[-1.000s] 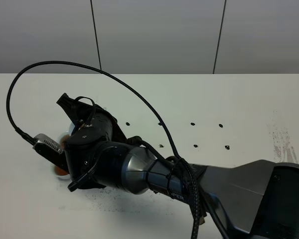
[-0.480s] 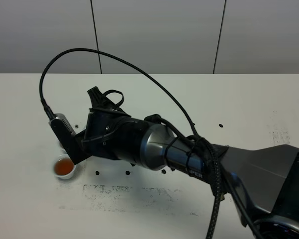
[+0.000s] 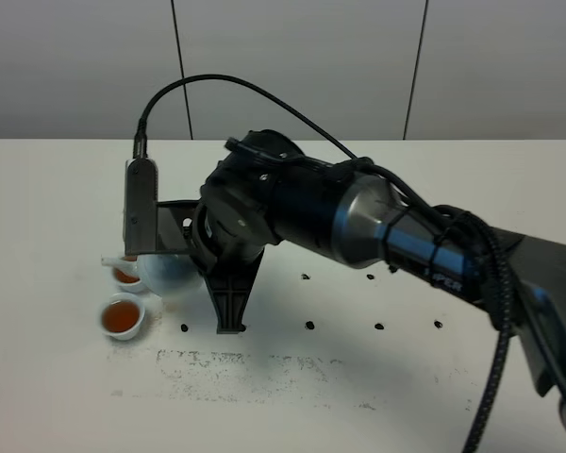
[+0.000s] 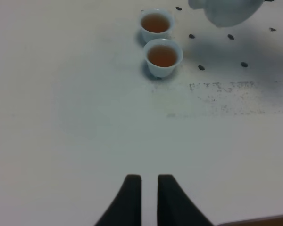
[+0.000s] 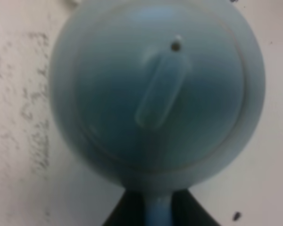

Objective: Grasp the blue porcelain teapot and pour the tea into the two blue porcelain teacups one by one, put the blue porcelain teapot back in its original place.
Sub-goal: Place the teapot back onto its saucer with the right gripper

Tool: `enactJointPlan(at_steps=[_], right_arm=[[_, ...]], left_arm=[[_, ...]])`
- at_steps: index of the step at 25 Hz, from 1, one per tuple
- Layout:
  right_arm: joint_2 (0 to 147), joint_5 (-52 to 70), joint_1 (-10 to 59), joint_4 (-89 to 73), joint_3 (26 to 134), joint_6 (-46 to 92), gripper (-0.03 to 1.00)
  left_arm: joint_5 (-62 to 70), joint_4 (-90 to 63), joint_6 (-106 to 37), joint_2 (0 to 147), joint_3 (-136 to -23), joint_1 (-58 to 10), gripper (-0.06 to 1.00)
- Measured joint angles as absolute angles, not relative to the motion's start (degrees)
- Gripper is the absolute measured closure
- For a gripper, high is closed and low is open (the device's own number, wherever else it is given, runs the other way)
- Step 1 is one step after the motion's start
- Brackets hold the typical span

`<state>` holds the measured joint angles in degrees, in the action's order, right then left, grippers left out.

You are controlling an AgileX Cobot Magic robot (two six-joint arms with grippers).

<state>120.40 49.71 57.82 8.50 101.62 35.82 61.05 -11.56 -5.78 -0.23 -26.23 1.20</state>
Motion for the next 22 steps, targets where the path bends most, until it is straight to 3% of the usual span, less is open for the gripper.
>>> enactJointPlan(at_steps=[11,22], right_arm=[[115.7,38.3,54.5,-4.4,88.9,11.2,0.93],[120.4,36.9,55.5,-7.1,87.0,9.4,0.93]], left_arm=[[61.1,-11.6,-5.8,-0.2,-26.2,1.2,0.83],[61.1,-11.6,-5.8,-0.2,-26.2,1.2,0.83]])
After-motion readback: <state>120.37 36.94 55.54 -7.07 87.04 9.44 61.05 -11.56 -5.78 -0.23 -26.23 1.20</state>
